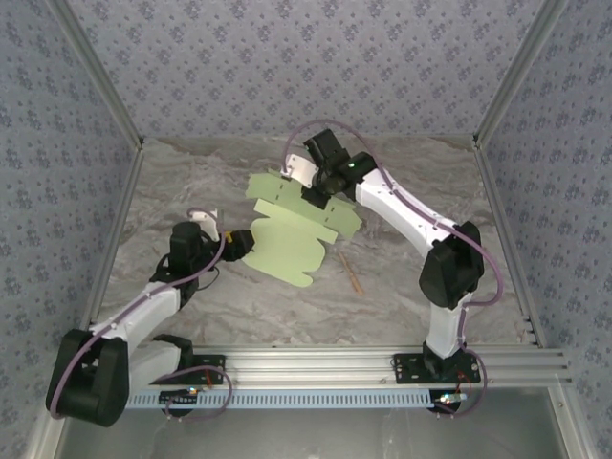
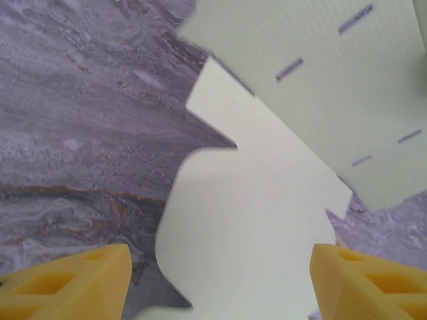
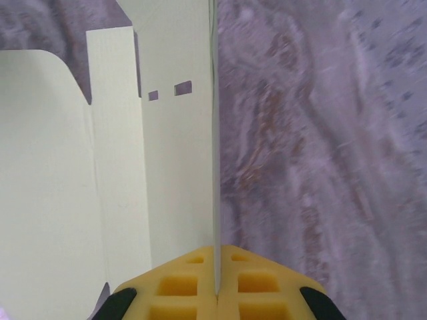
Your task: Fold the paper box
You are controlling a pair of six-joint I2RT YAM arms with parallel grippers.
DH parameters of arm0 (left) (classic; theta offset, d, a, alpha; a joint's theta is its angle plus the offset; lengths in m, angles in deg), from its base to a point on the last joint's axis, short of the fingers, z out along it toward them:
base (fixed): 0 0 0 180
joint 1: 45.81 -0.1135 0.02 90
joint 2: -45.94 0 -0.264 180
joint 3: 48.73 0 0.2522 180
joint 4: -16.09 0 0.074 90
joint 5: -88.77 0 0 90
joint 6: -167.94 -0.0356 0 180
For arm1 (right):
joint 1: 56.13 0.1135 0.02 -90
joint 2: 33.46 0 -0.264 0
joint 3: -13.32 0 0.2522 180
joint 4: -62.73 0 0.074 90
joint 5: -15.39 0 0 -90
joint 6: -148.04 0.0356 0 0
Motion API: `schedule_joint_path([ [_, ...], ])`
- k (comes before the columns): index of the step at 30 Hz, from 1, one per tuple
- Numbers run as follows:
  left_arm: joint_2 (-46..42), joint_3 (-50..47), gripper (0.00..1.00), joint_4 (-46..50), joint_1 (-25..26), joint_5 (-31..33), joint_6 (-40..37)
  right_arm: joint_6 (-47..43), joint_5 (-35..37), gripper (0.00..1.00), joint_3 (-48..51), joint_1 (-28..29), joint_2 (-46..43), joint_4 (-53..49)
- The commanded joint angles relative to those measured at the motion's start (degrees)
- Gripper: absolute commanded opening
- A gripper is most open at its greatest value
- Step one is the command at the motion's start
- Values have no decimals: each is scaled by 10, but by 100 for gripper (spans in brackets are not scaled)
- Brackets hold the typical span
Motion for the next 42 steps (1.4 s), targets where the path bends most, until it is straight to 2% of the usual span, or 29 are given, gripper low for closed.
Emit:
schedule_joint_path([
  [1,46,49,73,-20,0,-6,-79,41,-94,0,-17,-15,-9,-83],
  [7,150,108,76,-33,1,-83,-82,55,-147,0,-19,-44,-6,-97],
  [19,251,157,78,-86,19,-152,-61,67,-185,0,-23,-61,5,-102],
  [25,260,159,69,-114,25,-179,-35,80,-176,0,-30,-65,16,-99],
  [33,223,149,58,-85,25,-173,-45,95,-166,0,-41,-66,30,-98],
  [39,218,154,49,-56,26,-162,-75,99,-160,0,-51,-61,43,-108],
  [42,222,169,41,-17,31,-143,-105,98,-156,0,-54,-56,46,-111],
])
